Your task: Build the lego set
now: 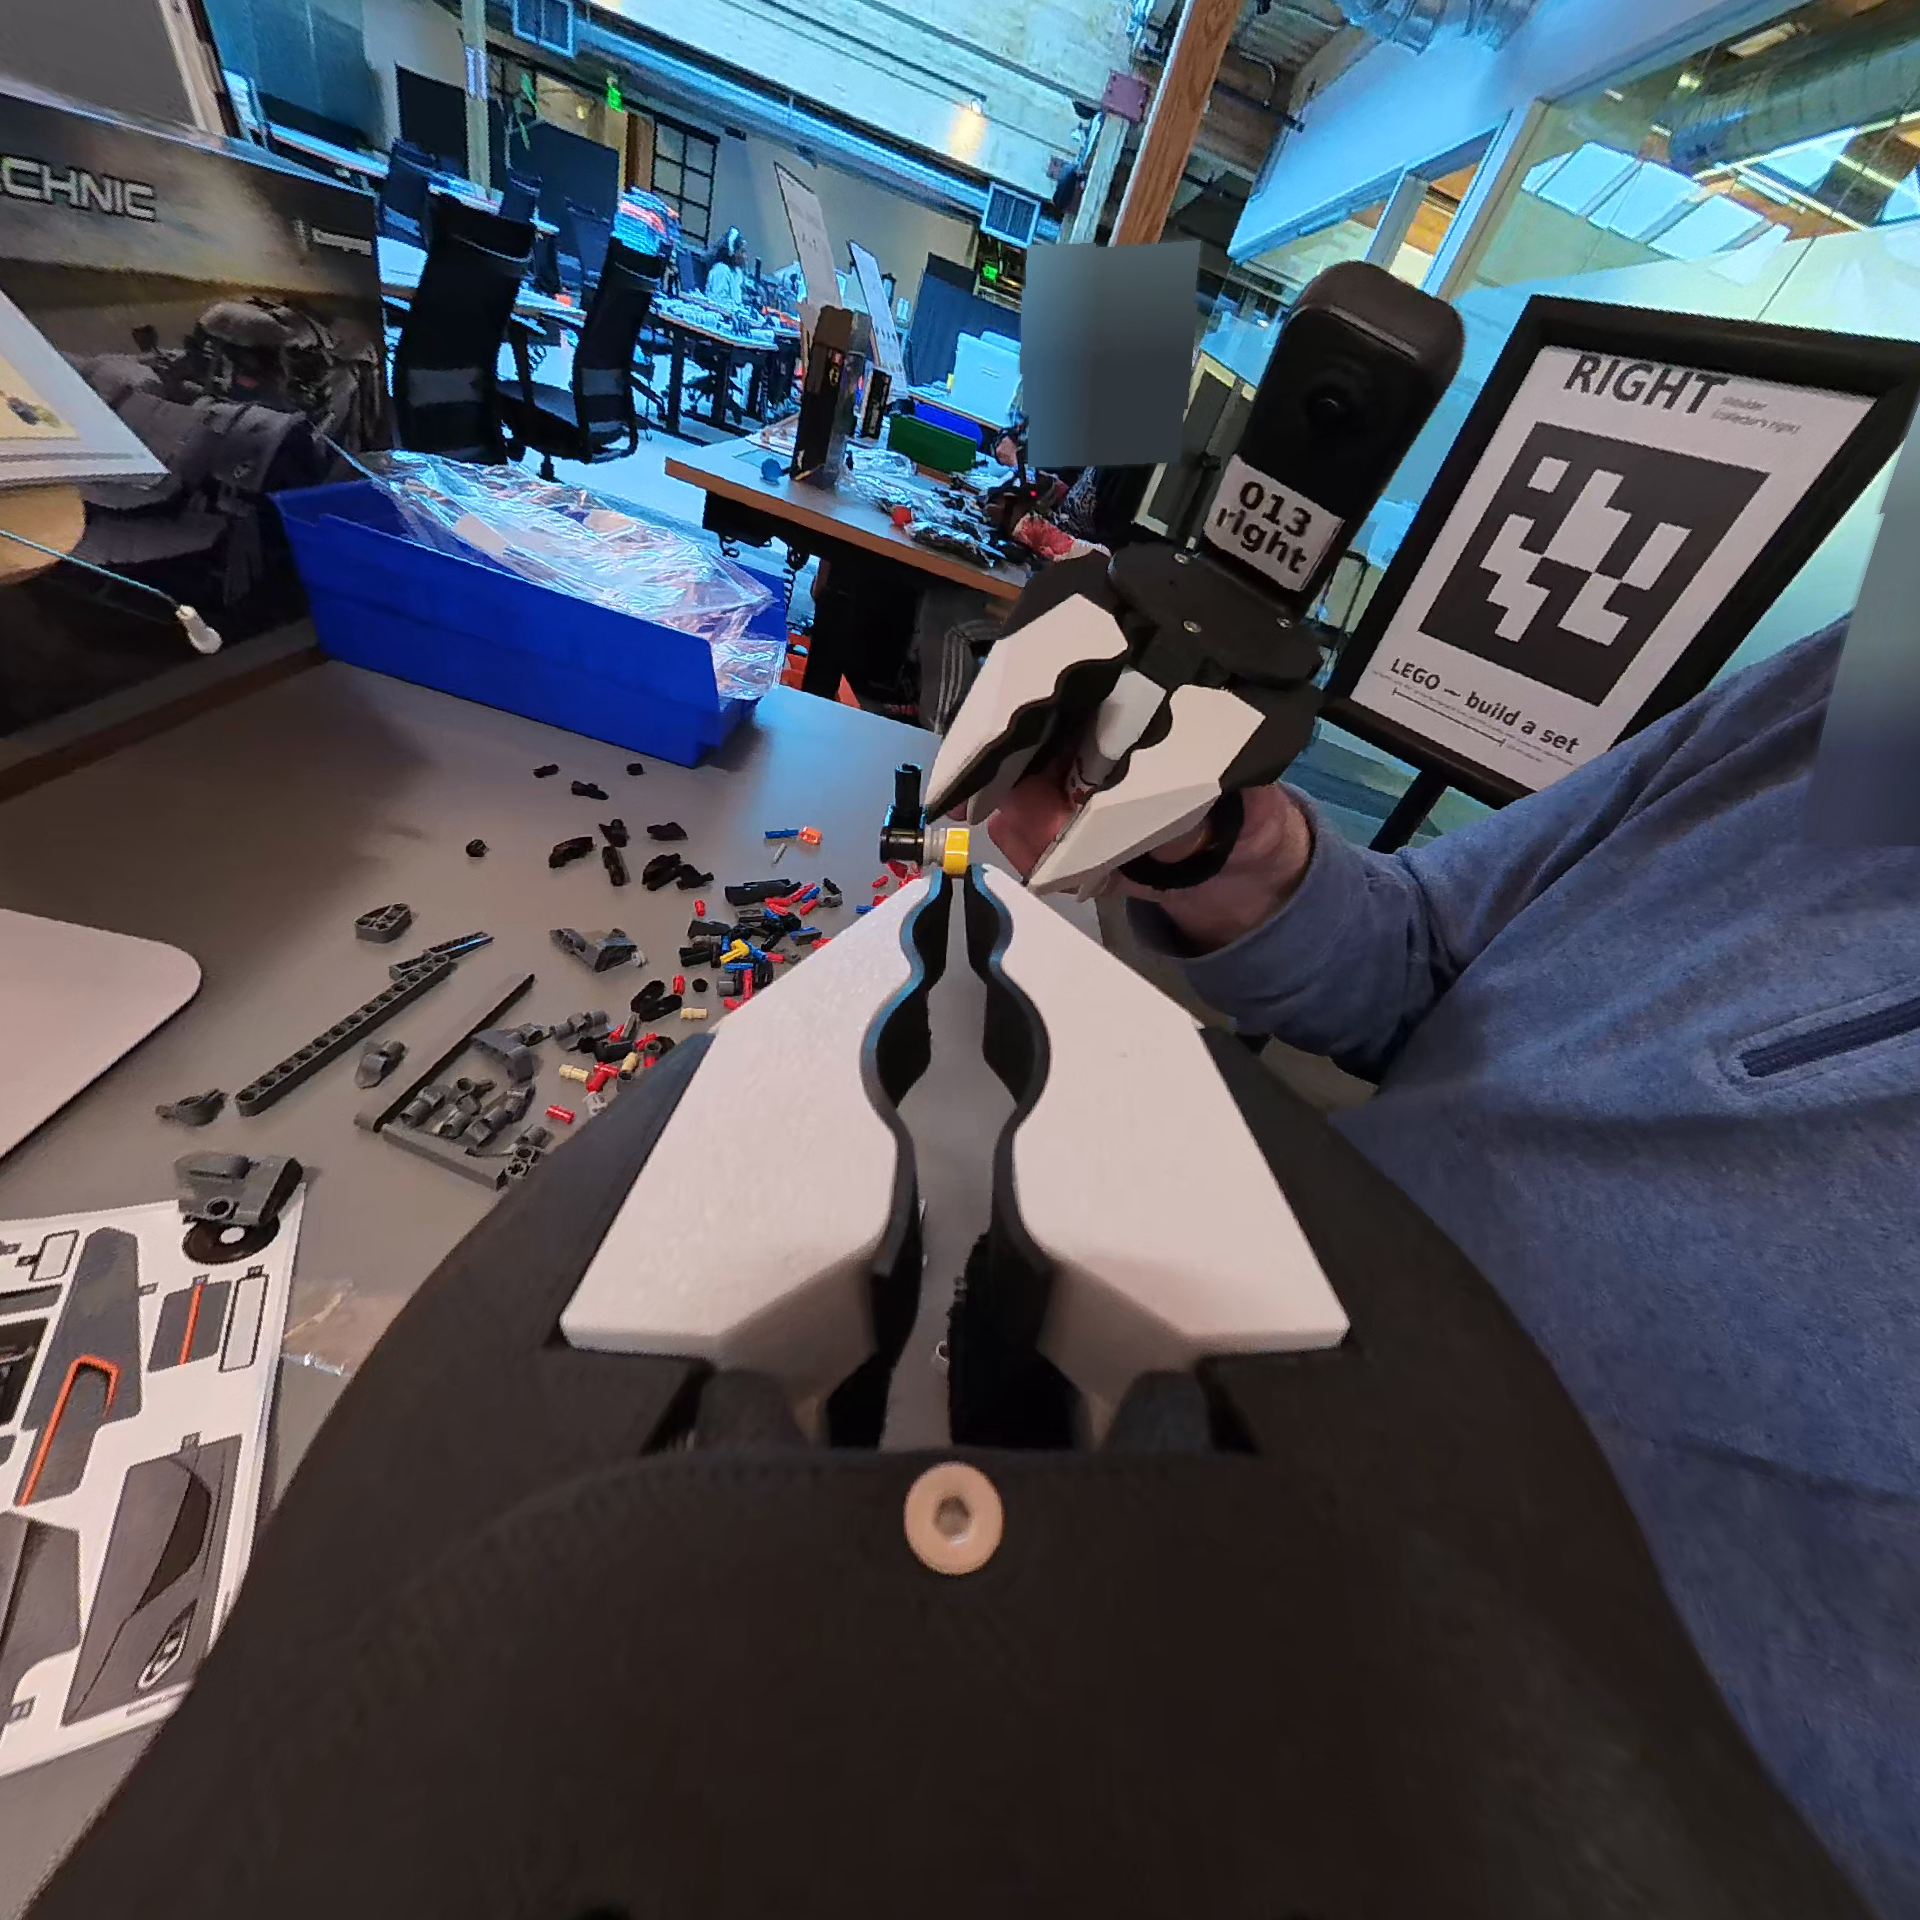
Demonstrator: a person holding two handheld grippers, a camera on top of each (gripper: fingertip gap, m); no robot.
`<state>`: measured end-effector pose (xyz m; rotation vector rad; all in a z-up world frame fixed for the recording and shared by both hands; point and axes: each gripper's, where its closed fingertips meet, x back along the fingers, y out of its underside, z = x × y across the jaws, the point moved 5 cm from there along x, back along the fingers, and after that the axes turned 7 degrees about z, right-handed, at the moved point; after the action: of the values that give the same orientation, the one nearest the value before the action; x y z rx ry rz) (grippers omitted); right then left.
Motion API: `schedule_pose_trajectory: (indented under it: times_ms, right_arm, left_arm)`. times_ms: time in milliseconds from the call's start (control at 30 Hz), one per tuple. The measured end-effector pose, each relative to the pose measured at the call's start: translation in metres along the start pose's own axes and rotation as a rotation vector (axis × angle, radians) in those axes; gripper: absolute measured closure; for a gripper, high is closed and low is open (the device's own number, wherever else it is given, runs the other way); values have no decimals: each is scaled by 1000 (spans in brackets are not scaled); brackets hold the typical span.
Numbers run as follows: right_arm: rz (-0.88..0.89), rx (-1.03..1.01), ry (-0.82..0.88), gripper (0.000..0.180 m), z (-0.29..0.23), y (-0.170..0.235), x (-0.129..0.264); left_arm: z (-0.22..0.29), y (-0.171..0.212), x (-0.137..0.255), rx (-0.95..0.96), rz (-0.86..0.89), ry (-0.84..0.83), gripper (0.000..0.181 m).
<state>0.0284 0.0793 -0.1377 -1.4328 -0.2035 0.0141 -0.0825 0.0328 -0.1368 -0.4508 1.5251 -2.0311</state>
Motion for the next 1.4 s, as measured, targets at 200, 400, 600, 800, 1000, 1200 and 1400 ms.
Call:
schedule_pose_trajectory:
  times_ms: [200, 400, 600, 800, 1000, 1200, 1400]
  right_arm:
    - [-3, -14, -20, 157, 0, 5, -1]
    - [-7, -15, -36, 157, -2, 6, -2]
    - [-11, -16, -42, 157, -3, 6, -3]
    - [-13, -18, -47, 157, -4, 8, -5]
    - [-16, -18, -45, 156, -4, 10, -6]
    - [-12, 53, 5, 155, -2, 8, -6]
    - [-20, 92, 14, 154, -4, 8, -7]
  left_arm:
    - [1, 4, 7, -2, -2, -19, 180]
    - [0, 6, 6, 6, 2, -16, 180]
    - [-1, 10, 4, 14, -3, -9, 180]
    - [-1, 10, 6, 16, 0, -13, 180]
    - [-3, 12, 7, 22, 2, -13, 180]
    - [-3, 14, 2, 34, -1, -3, 180]
    - [-3, 16, -1, 47, 0, -1, 180]
